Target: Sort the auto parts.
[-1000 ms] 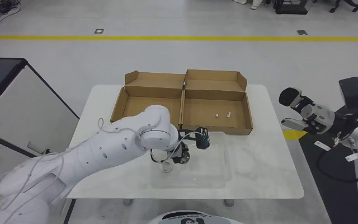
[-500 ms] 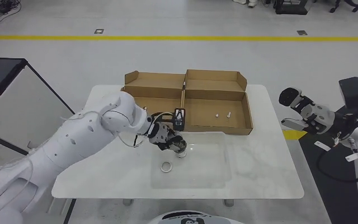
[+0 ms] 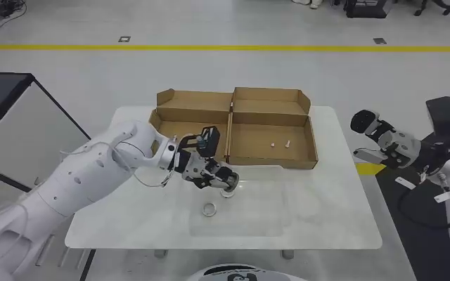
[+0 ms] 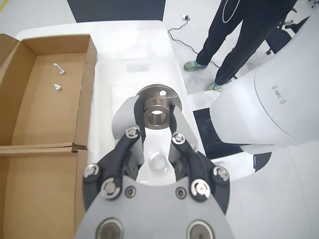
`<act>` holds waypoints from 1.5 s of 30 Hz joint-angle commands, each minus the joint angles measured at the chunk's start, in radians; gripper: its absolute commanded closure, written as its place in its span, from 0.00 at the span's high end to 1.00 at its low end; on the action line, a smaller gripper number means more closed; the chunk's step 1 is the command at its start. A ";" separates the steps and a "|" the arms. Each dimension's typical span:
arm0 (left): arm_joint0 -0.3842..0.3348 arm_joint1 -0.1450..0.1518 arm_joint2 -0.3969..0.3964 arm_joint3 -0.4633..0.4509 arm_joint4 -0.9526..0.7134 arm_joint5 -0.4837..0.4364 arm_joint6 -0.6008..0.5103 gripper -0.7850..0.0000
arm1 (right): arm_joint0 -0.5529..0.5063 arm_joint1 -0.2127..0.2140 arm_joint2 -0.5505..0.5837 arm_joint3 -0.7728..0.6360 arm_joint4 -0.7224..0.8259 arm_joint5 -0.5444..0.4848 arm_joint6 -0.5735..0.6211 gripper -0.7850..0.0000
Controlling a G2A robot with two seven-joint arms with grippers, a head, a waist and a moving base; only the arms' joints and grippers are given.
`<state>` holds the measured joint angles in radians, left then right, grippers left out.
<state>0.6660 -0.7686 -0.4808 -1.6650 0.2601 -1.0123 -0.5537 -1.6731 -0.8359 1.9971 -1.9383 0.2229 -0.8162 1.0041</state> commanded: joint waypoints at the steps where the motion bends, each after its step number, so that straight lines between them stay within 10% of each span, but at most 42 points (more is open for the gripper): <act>1: -0.001 0.007 0.011 -0.009 0.032 0.000 0.094 0.00 | 0.000 0.000 0.000 0.000 0.000 0.000 0.000 1.00; 26: -0.001 0.007 0.011 -0.009 0.032 0.000 0.094 0.00 | 0.000 0.000 0.000 0.000 0.000 0.000 0.000 1.00; 45: 0.189 0.018 -0.094 -0.102 0.032 0.000 0.612 0.00 | 0.000 0.000 0.000 0.000 0.000 0.000 0.000 1.00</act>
<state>0.8469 -0.7521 -0.5725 -1.7650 0.2804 -1.0123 0.0199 -1.6731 -0.8359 1.9971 -1.9383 0.2229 -0.8162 1.0041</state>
